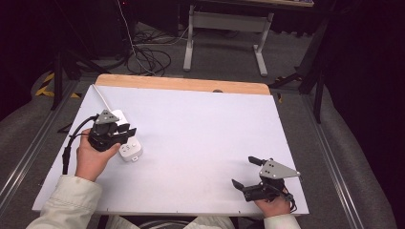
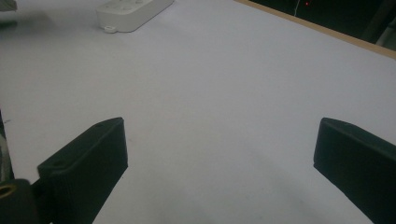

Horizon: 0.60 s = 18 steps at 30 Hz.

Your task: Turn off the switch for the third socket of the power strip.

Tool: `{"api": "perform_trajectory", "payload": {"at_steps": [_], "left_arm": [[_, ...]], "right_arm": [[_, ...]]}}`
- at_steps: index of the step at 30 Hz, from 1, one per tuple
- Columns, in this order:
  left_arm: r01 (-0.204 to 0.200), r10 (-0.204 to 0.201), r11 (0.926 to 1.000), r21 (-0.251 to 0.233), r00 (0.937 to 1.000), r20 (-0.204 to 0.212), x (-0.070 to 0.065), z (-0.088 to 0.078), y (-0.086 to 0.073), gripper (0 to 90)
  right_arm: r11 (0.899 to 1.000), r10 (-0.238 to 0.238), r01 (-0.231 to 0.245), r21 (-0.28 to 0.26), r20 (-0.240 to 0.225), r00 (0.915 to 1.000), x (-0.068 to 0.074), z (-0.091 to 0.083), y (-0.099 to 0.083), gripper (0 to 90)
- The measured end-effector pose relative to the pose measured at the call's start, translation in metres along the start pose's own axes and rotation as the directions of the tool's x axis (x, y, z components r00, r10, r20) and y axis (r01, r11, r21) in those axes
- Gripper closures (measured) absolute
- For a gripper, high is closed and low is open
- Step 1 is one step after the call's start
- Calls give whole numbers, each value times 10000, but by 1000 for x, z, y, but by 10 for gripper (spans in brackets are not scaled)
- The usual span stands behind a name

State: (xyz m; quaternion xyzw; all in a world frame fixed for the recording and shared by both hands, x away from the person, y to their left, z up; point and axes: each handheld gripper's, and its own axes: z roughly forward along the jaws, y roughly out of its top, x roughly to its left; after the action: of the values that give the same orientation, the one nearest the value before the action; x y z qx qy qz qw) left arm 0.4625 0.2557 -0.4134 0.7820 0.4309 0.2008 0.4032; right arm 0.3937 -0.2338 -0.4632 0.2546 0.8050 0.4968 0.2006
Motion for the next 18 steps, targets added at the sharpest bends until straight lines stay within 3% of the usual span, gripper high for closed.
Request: {"api": "perform_trajectory", "payload": {"at_steps": [2, 8, 11, 15, 18], "left_arm": [[-177, 177, 9997, -147, 9998, -2, -2, -4, 0, 503], [137, -111, 9976, -685, 9992, 380, -5, -19, 1, 404], [-20, 58, 9968, -804, 9989, 465, -8, -28, 0, 349], [95, -26, 9940, -1090, 9980, 635, -11, -37, -1, 271], [-36, 123, 9925, -1220, 9974, 710, -16, -44, -3, 271]], "right_arm": [[10000, -16, 16, 19, 17, 10000, 0, 0, 0, 34], [10000, -7, 7, 29, 17, 10000, 0, -1, 0, 34], [10000, 15, -15, -7, -1, 10000, 0, -1, 0, 34], [10000, 17, -17, -25, 3, 10000, 0, -1, 0, 34], [10000, 37, -37, -35, -9, 10000, 0, -1, 0, 32]]}}
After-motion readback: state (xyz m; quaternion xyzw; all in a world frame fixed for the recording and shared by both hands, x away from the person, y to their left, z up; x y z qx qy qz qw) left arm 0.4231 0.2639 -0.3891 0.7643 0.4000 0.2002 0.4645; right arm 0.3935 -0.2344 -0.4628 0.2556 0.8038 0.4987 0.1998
